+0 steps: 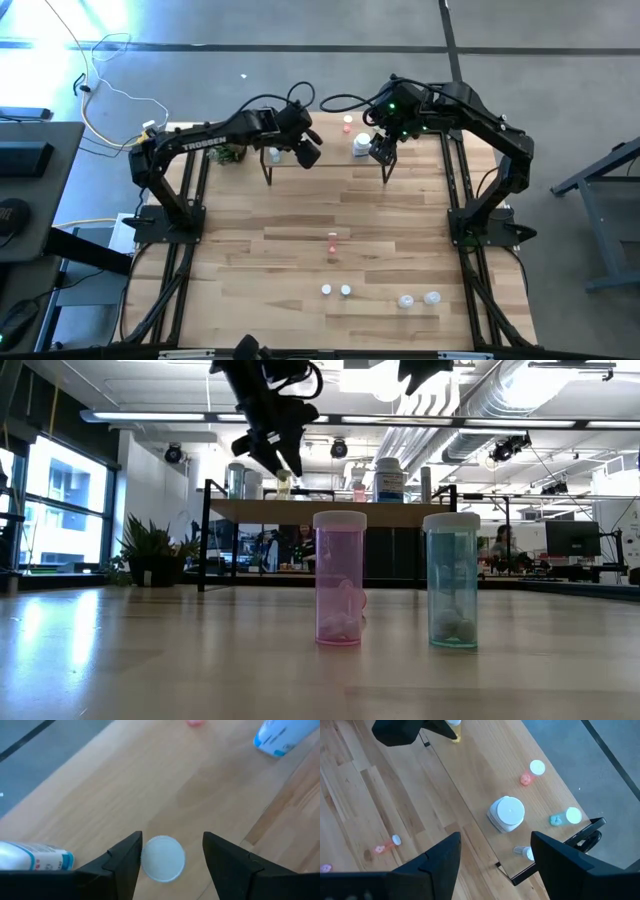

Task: Pick and place medicine bottles onto shelf by color
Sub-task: Put the yellow pill bottle on the shelf, then put the left small white pill bottle on the shelf

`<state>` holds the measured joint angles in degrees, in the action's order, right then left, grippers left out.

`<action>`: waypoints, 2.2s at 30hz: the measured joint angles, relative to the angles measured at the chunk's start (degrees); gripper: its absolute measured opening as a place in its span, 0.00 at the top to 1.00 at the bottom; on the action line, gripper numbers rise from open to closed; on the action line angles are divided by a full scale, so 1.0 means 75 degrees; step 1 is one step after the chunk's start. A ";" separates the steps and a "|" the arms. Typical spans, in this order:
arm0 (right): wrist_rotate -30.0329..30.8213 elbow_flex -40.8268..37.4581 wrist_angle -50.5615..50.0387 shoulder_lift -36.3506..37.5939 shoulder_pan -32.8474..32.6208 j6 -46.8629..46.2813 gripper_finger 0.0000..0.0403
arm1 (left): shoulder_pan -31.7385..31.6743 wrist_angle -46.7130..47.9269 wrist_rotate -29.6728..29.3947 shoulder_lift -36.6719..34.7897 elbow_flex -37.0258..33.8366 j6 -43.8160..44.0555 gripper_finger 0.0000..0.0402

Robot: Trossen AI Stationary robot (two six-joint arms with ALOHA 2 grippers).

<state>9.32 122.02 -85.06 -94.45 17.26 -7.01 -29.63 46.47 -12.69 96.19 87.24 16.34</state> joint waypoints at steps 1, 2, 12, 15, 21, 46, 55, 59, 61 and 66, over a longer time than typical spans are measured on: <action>0.0000 0.0000 0.0000 0.0000 0.0003 0.0000 0.42 | 0.0000 0.0003 -0.0032 -0.0003 0.0046 -0.0002 0.50; 0.0000 0.0000 0.0000 0.0000 0.0000 0.0000 0.42 | 0.0000 0.0003 -0.0083 -0.0004 0.0090 0.0000 0.50; -0.0003 0.0000 -0.0003 0.0000 0.0000 -0.0061 0.42 | -0.0003 0.0251 -0.0220 -0.0007 0.0640 -0.0130 0.50; -0.0006 0.0000 -0.0003 0.0000 0.0000 -0.0061 0.42 | 0.0050 0.0534 -0.0152 -0.0035 0.0847 -0.0282 0.50; -0.0260 0.0000 -0.0174 0.0000 -0.0004 -0.0256 0.42 | 0.0303 0.0920 0.0358 -0.0493 0.0879 -0.0915 0.50; -0.0665 -0.2606 -0.0661 0.0093 -0.2030 -0.4065 0.42 | 0.1622 0.0169 0.0845 -0.3769 -0.2881 0.0006 0.50; -0.1444 -0.3732 -0.0375 0.0105 -0.3652 -0.6029 0.42 | 0.1899 -0.0264 0.1062 -0.4203 -0.3544 0.0003 0.50; -0.1862 -0.4173 -0.0089 0.0108 -0.4324 -0.6952 0.42 | 0.1923 -0.0255 0.1068 -0.4206 -0.3544 0.0003 0.50; -0.1918 -0.4407 0.0157 0.0105 -0.4659 -0.7420 0.42 | 0.1923 -0.0252 0.1098 -0.4206 -0.3544 -0.0004 0.50; -0.2037 -0.4957 0.0849 0.0102 -0.5419 -0.8688 0.42 | 0.1923 -0.0246 0.1401 -0.4206 -0.3544 -0.0141 0.50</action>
<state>-5.95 84.84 -78.69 -93.69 -23.39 -72.17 -15.20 44.62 -2.19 64.64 60.66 15.28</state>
